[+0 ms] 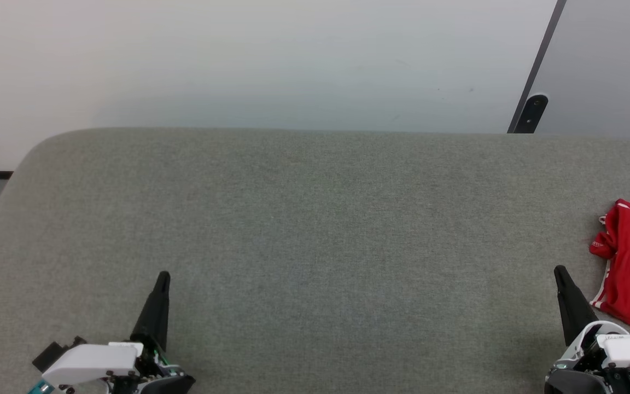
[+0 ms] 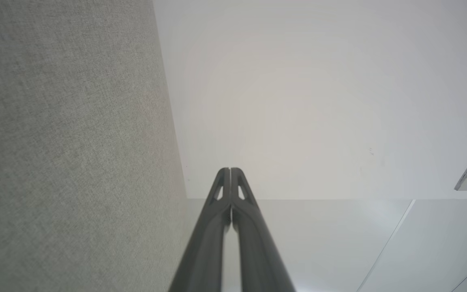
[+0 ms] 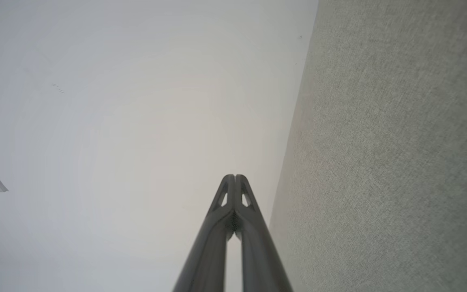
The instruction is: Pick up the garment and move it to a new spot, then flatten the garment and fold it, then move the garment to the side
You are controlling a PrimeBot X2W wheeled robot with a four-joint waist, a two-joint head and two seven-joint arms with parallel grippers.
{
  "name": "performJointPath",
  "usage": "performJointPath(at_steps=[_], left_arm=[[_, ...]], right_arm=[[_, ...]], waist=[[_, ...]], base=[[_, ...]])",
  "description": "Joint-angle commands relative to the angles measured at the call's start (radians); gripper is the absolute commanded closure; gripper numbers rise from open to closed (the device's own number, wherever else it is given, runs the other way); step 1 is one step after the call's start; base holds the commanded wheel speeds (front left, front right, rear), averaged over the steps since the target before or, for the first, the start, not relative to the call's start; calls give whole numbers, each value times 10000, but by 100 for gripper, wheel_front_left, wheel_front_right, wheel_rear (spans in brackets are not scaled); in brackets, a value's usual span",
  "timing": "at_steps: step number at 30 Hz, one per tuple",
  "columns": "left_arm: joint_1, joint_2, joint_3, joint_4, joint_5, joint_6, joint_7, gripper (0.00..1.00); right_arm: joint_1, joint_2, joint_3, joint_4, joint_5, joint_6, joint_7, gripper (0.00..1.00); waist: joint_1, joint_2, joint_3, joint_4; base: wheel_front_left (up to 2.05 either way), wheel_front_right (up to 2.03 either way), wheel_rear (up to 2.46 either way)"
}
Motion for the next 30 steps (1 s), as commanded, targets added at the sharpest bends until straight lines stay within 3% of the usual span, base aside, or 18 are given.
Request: performJointPath(at_steps=[1, 30], left_arm=[[-105, -13, 32, -6, -19, 14, 31, 100], [-102, -10, 21, -7, -27, 14, 25, 100]], right_arm=[[-107, 39, -6, -35, 33, -7, 26, 100], [-86, 38, 0, -30, 35, -7, 24, 100]], waist=[[0, 0, 0, 0], [0, 0, 0, 0]], base=[[0, 0, 0], [0, 0, 0]])
